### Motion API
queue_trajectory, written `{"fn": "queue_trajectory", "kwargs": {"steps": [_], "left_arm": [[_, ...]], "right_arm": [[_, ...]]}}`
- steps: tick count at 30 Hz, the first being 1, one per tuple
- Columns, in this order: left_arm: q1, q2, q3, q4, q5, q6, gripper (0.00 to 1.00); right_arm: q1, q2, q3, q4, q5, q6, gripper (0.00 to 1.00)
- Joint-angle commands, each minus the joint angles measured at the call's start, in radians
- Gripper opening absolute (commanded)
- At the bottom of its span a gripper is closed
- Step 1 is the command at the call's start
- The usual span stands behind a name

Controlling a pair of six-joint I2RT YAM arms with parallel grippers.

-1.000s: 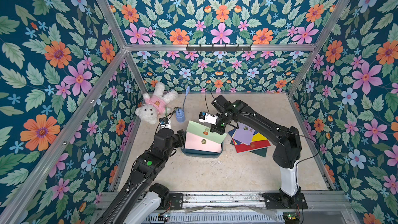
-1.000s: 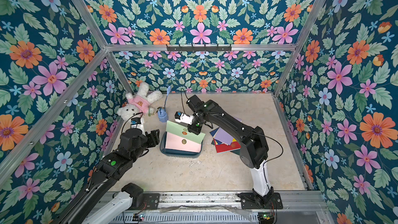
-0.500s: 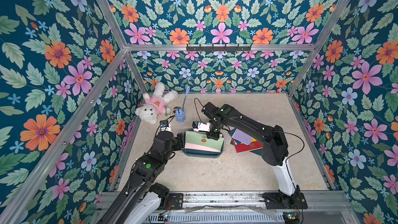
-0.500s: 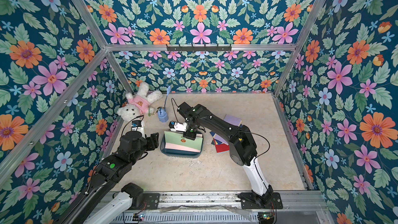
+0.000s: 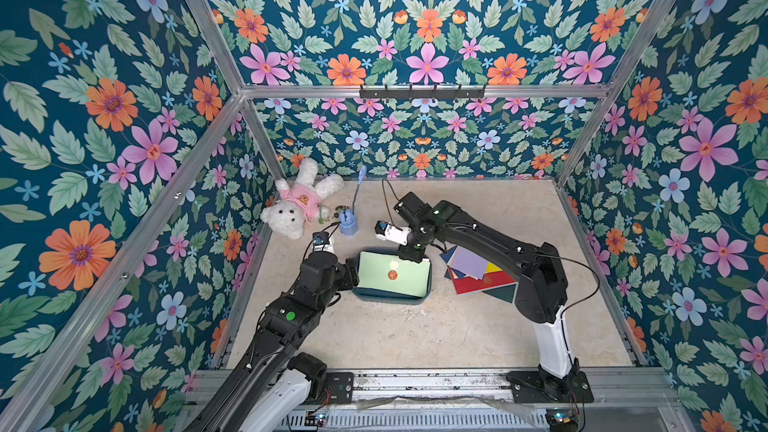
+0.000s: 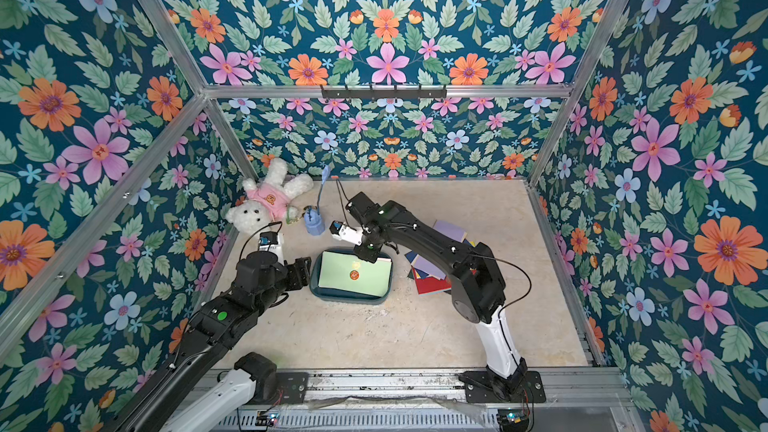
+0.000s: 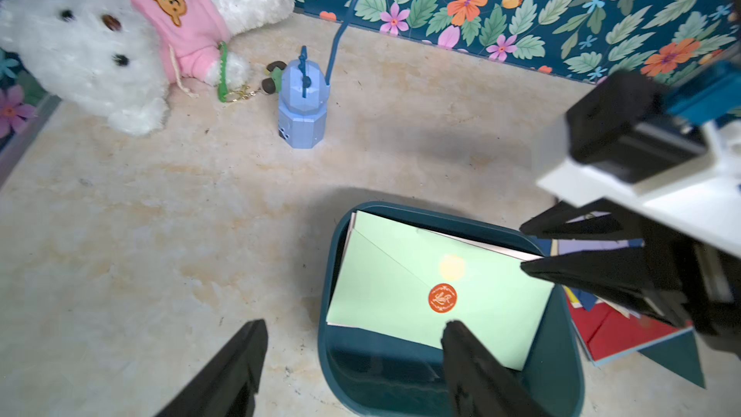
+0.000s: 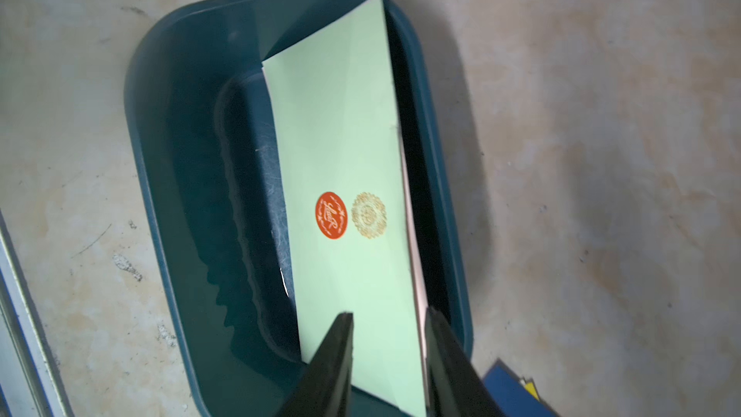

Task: Put the sealed envelopes into the storage box
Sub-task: Place the envelope in the storage box.

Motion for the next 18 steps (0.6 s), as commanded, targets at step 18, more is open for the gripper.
{"fn": "queue_trajectory", "kwargs": {"steps": [18], "left_arm": [[-0.139,1.064,0.701,0.248,0.471,0.03,0.53]], "right_arm": [[-0.632,-0.597,-1.089,0.876,-0.063,1.092,0.54]]}}
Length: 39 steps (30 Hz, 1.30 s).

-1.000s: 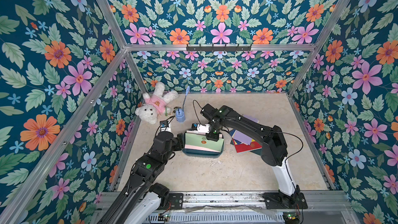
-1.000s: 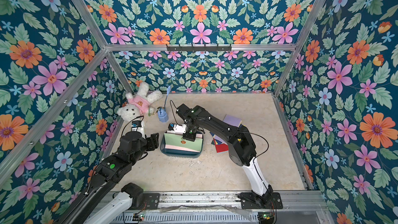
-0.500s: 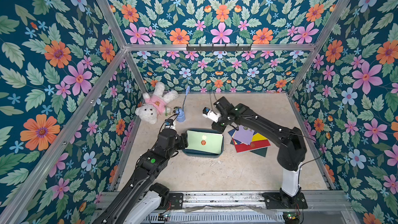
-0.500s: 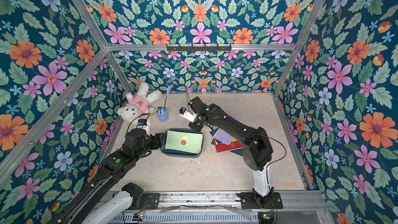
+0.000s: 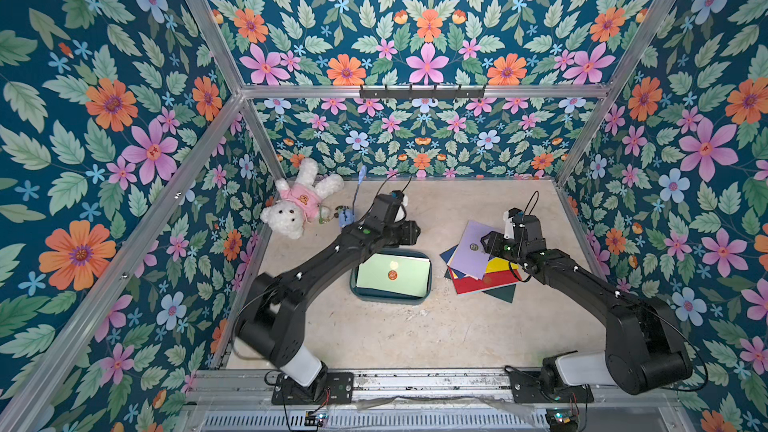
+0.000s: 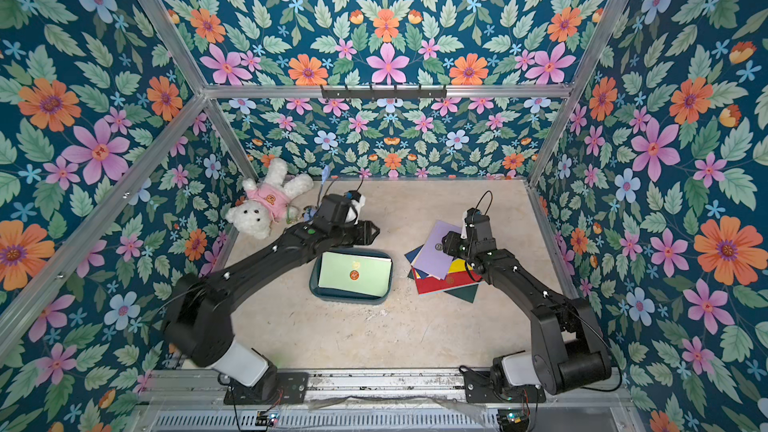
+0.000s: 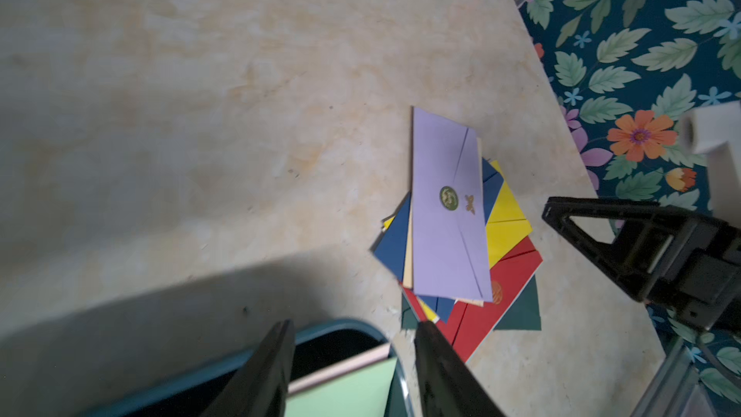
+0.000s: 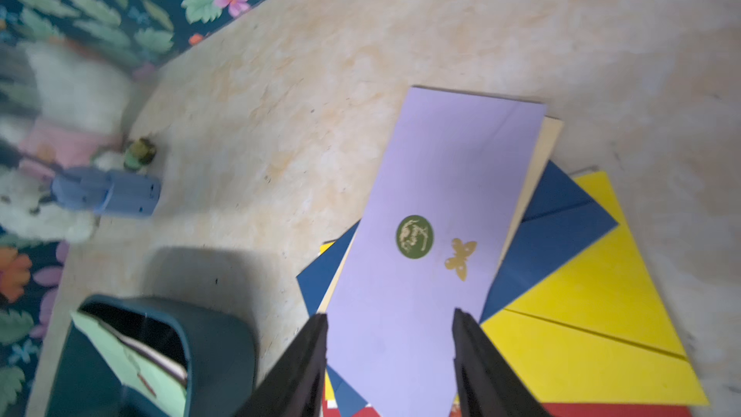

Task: Put the sealed envelopes into the storage box
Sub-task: Place the envelope in the storage box, then pick up the envelope from the center of the board.

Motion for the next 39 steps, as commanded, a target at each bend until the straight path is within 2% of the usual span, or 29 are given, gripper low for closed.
{"fn": "queue_trajectory", "kwargs": {"steps": [1,5,8,12,17,31,39], "left_arm": [[-0.033,0.164,0.165,-0.006,0.075,0.007,0.52],[-0.081,0.393,0.395,-0.079,0.086,0.013,0.52],[-0.094,0.524,0.512,-0.108,0.099,0.007,0.5],[-0.1,0.662,0.639,-0.16,0.105,0.003,0.46],[-0.115,0.719,0.655,-0.148,0.12,-0.008,0.44],[-0.141,0.73,0.601,-0.11,0.138,-0.016,0.43],[-0.142,0.732,0.596,-0.11,0.134,-0.013,0.43]], "right_arm": [[-0.054,0.035,-0.029,0.057,-0.061,0.167,0.54],[-0.078,0.087,-0.06,0.104,-0.137,0.204,0.55],[-0.078,0.119,-0.068,0.118,-0.184,0.209,0.55],[-0.078,0.144,-0.071,0.117,-0.183,0.217,0.55],[-0.078,0.169,-0.071,0.126,-0.203,0.223,0.54],[-0.079,0.225,-0.055,0.149,-0.273,0.242,0.52],[-0.079,0.2,-0.029,0.143,-0.314,0.257,0.49]]}}
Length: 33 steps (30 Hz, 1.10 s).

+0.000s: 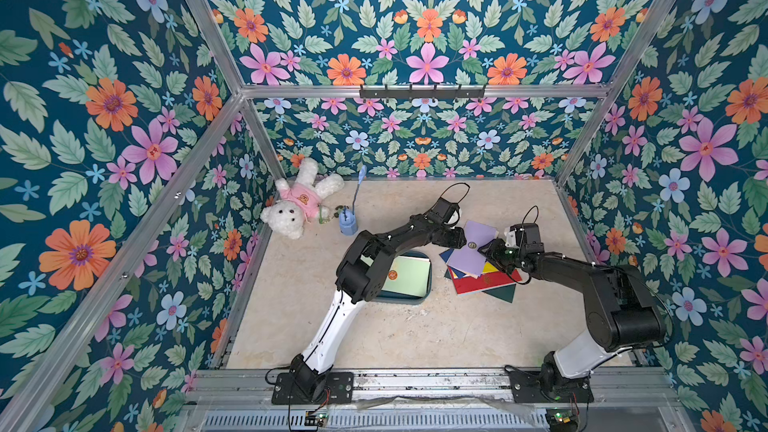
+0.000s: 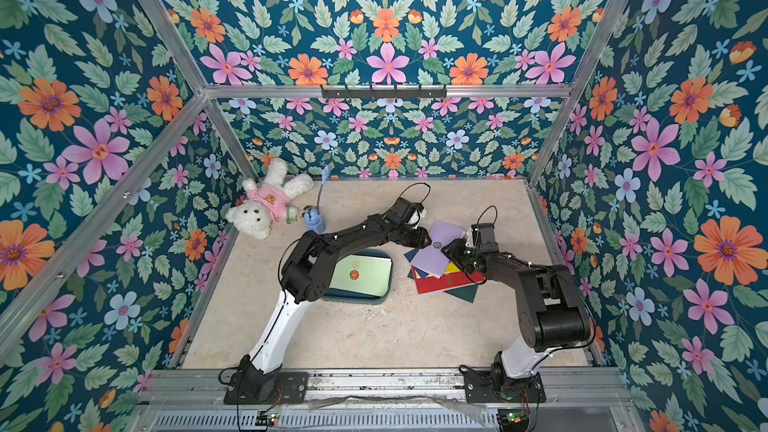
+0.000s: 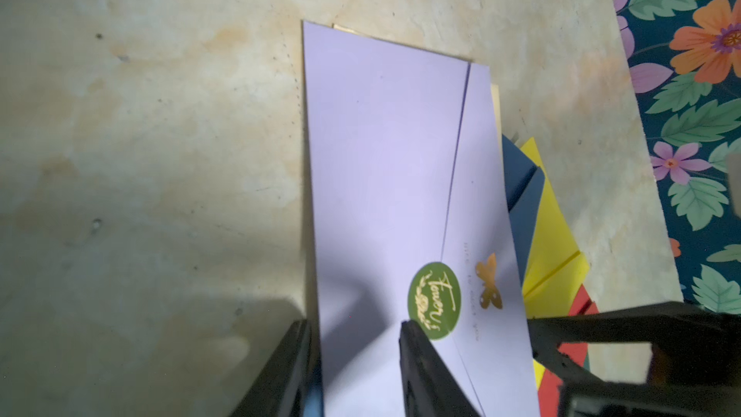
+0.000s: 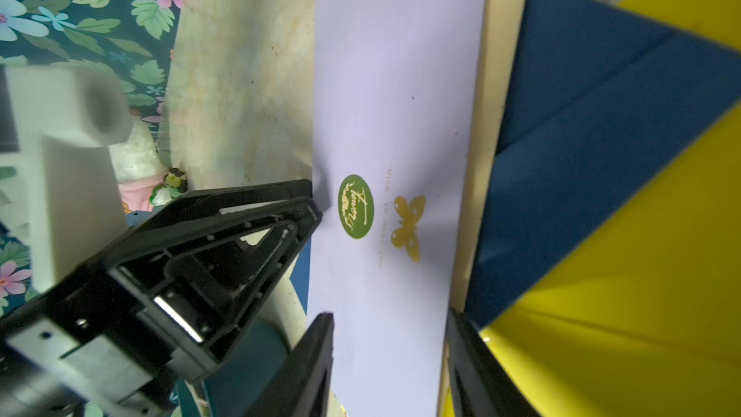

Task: Put the sealed envelopes into the storage box
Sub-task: Pick up the envelope from the center of the board.

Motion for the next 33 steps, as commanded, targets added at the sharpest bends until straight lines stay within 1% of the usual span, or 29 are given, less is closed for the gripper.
{"fn": "queue_trajectory", "kwargs": {"steps": [1,9,12,19,22,27,33], "left_arm": [[-0.002,0.011,-0.006,-0.066,-0.009,0.006,0.43],[-0.001,0.014,-0.007,-0.071,-0.004,0.01,0.43],[-0.002,0.013,-0.011,-0.073,-0.007,0.012,0.43],[-0.002,0.014,-0.016,-0.082,-0.02,0.018,0.43],[-0.002,0.013,-0.018,-0.083,-0.021,0.021,0.43],[-0.001,0.016,-0.021,-0.083,-0.018,0.023,0.43],[-0.001,0.016,-0.028,-0.083,-0.021,0.028,0.44]], "right_arm": [[0.0,-0.016,0.008,0.016,-0.029,0.015,0.49],[0.0,-0.033,0.014,0.044,-0.045,0.034,0.49],[0.0,-0.023,0.017,0.024,0.008,0.017,0.49],[0.0,0.036,0.078,-0.018,0.107,-0.027,0.49],[-0.001,0.094,0.105,-0.037,0.135,-0.041,0.49],[-0.002,0.136,0.117,-0.027,0.136,-0.043,0.49],[-0.002,0.136,0.102,-0.023,0.142,-0.043,0.49]]}}
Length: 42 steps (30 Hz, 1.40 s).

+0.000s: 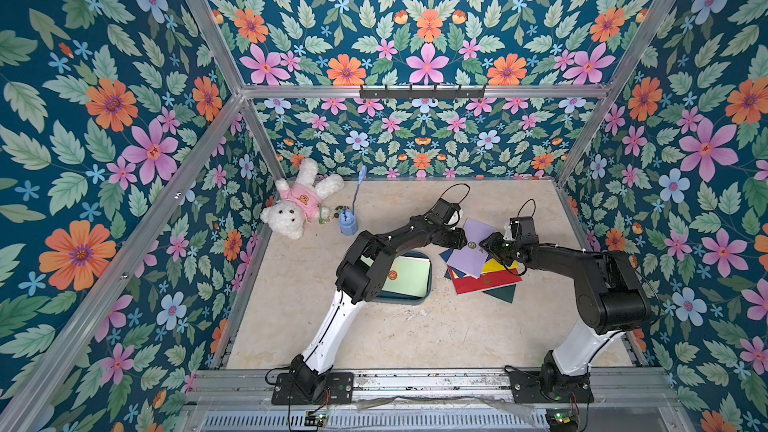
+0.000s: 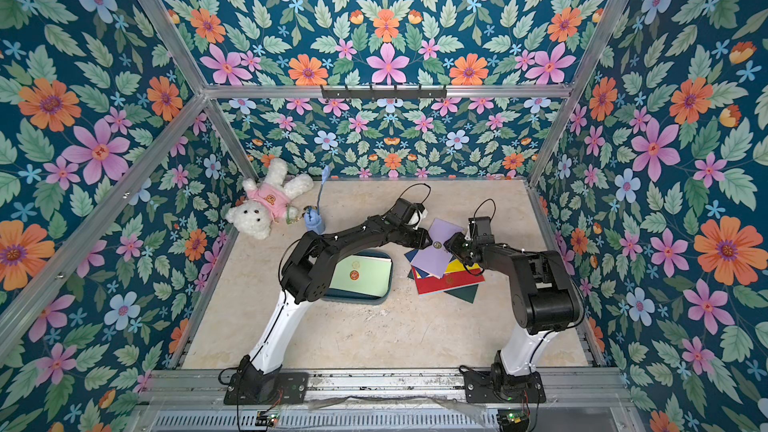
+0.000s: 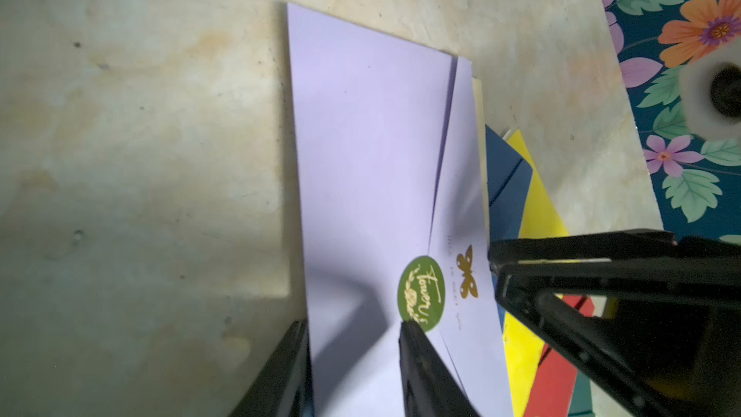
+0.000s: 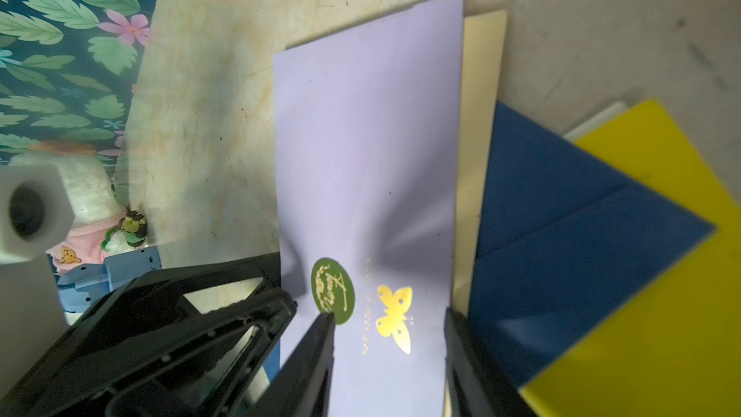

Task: Put the sealed envelopes into the storage box
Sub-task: Pick up the envelope from the center of the board.

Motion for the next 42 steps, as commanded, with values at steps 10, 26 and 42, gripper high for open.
{"fn": "queue_trajectory", "kwargs": {"steps": [10,26,42], "left_arm": [[-0.001,0.018,-0.025,-0.103,-0.024,0.007,0.44],[-0.002,0.021,-0.043,-0.092,-0.019,0.001,0.43],[-0.001,0.023,-0.065,-0.077,-0.008,-0.001,0.42]], "right_arm": [[0.001,-0.001,-0.036,0.002,0.018,0.032,0.51],[-0.052,0.009,-0.134,0.17,-0.148,0.164,0.52],[-0.115,-0.001,-0.189,0.254,-0.191,0.262,0.53]]}}
